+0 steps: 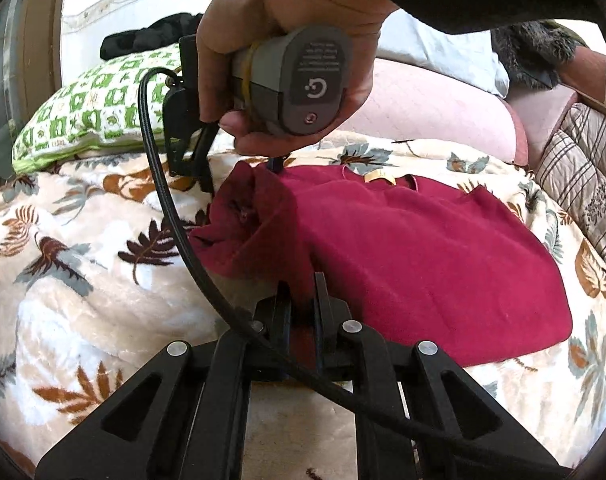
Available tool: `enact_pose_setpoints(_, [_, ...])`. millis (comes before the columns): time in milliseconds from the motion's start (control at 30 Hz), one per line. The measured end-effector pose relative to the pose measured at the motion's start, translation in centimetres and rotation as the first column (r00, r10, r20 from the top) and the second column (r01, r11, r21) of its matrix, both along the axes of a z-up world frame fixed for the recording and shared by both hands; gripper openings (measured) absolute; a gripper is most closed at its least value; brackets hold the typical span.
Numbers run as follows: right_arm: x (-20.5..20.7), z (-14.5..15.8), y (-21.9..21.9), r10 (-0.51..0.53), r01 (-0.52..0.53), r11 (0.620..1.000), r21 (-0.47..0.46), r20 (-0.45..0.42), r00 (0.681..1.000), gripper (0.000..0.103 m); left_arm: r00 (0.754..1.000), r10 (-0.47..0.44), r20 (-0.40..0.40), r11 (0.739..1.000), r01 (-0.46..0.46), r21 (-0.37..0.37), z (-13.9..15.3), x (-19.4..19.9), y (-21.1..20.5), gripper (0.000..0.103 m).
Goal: Fold small clothes
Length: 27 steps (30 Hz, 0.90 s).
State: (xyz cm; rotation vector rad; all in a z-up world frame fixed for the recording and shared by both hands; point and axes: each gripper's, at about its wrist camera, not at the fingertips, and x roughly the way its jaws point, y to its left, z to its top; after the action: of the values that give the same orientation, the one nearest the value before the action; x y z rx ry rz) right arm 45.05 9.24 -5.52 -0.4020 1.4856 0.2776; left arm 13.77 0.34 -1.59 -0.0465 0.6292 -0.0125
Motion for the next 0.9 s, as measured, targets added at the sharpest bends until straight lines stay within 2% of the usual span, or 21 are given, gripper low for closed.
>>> enact_pose_setpoints(133, [-0.1, -1.0, 0.3, 0.027, -0.026, 0.996, -0.084, 0.017, 0.999, 0.062, 1.000, 0.004, -0.021, 1.000, -0.004, 0.005, -0.5, 0.4, 0.0, 0.007])
enact_pose_setpoints(167, [-0.2, -0.9, 0.4, 0.031, -0.029, 0.996, -0.088, 0.028, 0.999, 0.058, 1.000, 0.007, -0.028, 1.000, -0.007, 0.004, -0.6, 0.5, 0.1, 0.007])
enact_pose_setpoints(200, [-0.2, -0.7, 0.2, 0.034, -0.031, 0.996, -0.088, 0.033, 0.999, 0.042, 0.999, 0.015, -0.037, 1.000, -0.015, -0.002, -0.7, 0.6, 0.3, 0.007])
enact_pose_setpoints(267, [-0.2, 0.4, -0.7, 0.024, -0.020, 0.996, -0.081, 0.058, 0.998, 0.024, 0.999, 0.026, -0.047, 1.000, -0.027, -0.008, -0.9, 0.7, 0.5, 0.008])
enact_pose_setpoints(367, [-0.3, 2.5, -2.8, -0.005, 0.006, 1.000, -0.015, 0.084, 0.996, 0.018, 0.996, 0.043, -0.072, 0.999, -0.044, -0.016, -1.4, 1.0, 0.8, 0.010])
enact_pose_setpoints(433, [-0.3, 3.4, -4.1, -0.023, 0.021, 0.999, 0.033, 0.084, 0.996, 0.018, 0.993, 0.063, -0.097, 0.997, -0.067, -0.041, -1.8, 1.2, 1.3, 0.020])
enact_pose_setpoints(500, [-0.3, 4.4, -5.9, -0.052, 0.045, 0.995, 0.090, 0.084, 0.995, 0.017, 0.989, 0.079, -0.122, 0.995, -0.087, -0.059, -2.2, 1.5, 1.8, 0.040])
enact_pose_setpoints(533, [-0.2, 4.5, -6.5, -0.060, 0.052, 0.993, 0.106, 0.080, 0.995, 0.017, 0.986, 0.087, -0.142, 0.992, -0.100, -0.082, -2.5, 1.7, 2.2, 0.056])
enact_pose_setpoints(567, [-0.2, 4.8, -7.1, -0.070, 0.059, 0.990, 0.128, 0.077, 0.995, 0.017, 0.984, 0.090, -0.156, 0.988, -0.108, -0.107, -2.7, 1.9, 2.5, 0.062])
enact_pose_setpoints(600, [-0.2, 5.0, -7.7, -0.078, 0.067, 0.987, 0.147, 0.072, 0.994, 0.017, 0.981, 0.092, -0.170, 0.982, -0.117, -0.145, -3.0, 2.1, 3.1, 0.062])
enact_pose_setpoints(700, [0.0, 5.4, -9.2, -0.092, 0.079, 0.983, 0.168, 0.069, 0.993, 0.017, 0.980, 0.094, -0.173, 0.953, -0.139, -0.269, -3.4, 2.3, 4.8, 0.062])
enact_pose_setpoints(733, [-0.7, 5.4, -9.9, -0.093, 0.079, 0.982, 0.172, 0.070, 0.993, 0.017, 0.982, 0.089, -0.164, 0.949, -0.134, -0.286, -3.4, 2.2, 4.9, 0.058])
enact_pose_setpoints(767, [-0.7, 5.6, -10.2, -0.094, 0.080, 0.981, 0.176, 0.073, 0.993, 0.017, 0.986, 0.074, -0.148, 0.941, -0.118, -0.318, -3.3, 2.2, 5.1, 0.026])
enact_pose_setpoints(800, [-0.8, 5.8, -10.7, -0.097, 0.082, 0.980, 0.181, 0.075, 0.992, 0.017, 0.989, 0.059, -0.136, 0.933, -0.103, -0.346, -3.2, 2.1, 5.3, 0.012])
enact_pose_setpoints(900, [-1.9, 6.0, -11.5, -0.100, 0.082, 0.977, 0.195, 0.082, 0.992, 0.017, 0.996, 0.064, -0.067, 0.923, -0.085, -0.376, -2.3, 1.3, 5.7, 0.007])
